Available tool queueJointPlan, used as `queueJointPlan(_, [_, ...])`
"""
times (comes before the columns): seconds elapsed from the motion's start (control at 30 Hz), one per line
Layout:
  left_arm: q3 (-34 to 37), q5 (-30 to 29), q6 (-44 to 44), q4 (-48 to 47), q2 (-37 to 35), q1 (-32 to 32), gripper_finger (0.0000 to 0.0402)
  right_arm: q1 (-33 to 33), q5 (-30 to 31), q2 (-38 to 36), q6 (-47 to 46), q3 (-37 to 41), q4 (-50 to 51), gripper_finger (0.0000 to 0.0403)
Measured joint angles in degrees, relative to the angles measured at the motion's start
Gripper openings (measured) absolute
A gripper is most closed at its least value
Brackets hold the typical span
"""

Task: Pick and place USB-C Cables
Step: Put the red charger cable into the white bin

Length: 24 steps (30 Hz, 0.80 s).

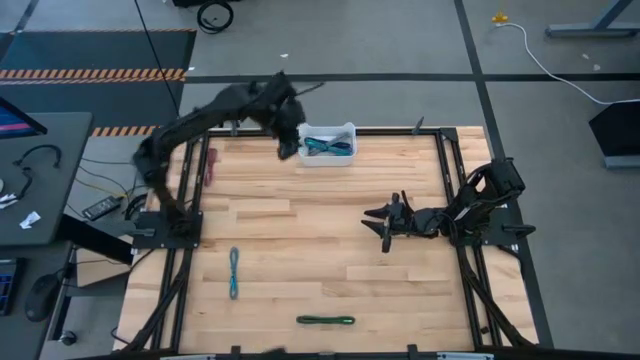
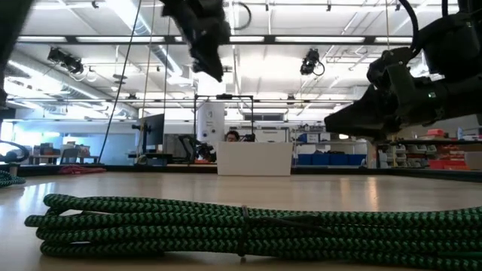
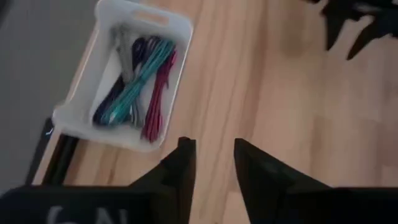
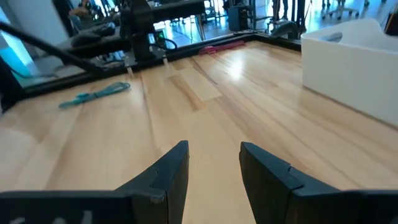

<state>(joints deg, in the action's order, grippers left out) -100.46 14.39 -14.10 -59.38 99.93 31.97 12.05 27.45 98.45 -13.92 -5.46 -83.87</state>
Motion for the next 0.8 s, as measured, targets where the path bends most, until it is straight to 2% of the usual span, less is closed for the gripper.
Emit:
queueJointPlan(0.13, [16.7, -12.5, 13.4, 5.6, -13.2, -7.6, 0.0085, 0.0, 0.0, 0.0, 4.8, 0.0, 0.0, 0.0148])
queueJointPlan(0.27, [30.5, -22.6, 32.7, 7.5, -25.0, -15.2, 0.0063, -0.2, 0.0, 0.0, 9.1, 0.0, 0.0, 0.0148])
queueJointPlan(0.4, [41.9, -27.1, 54.0, 7.2, -32.5, -19.1, 0.0052, -0.7, 0.0, 0.0, 12.6, 0.0, 0.0, 0.0148])
queueJointPlan(0.47, [46.4, -27.4, 59.4, 6.6, -33.7, -17.9, 0.0054, -1.1, 0.0, 0.0, 14.3, 0.0, 0.0, 0.0148])
queueJointPlan(0.57, [51.2, -27.6, 61.2, 6.2, -33.3, -13.1, 0.0071, -1.9, 0.0, 0.0, 16.0, 0.0, 0.0, 0.0148])
queueJointPlan(0.8, [52.9, -23.0, 50.5, 6.0, -26.6, 7.1, 0.0163, -3.9, -0.1, 0.0, 17.4, 0.0, 0.0, 0.0148])
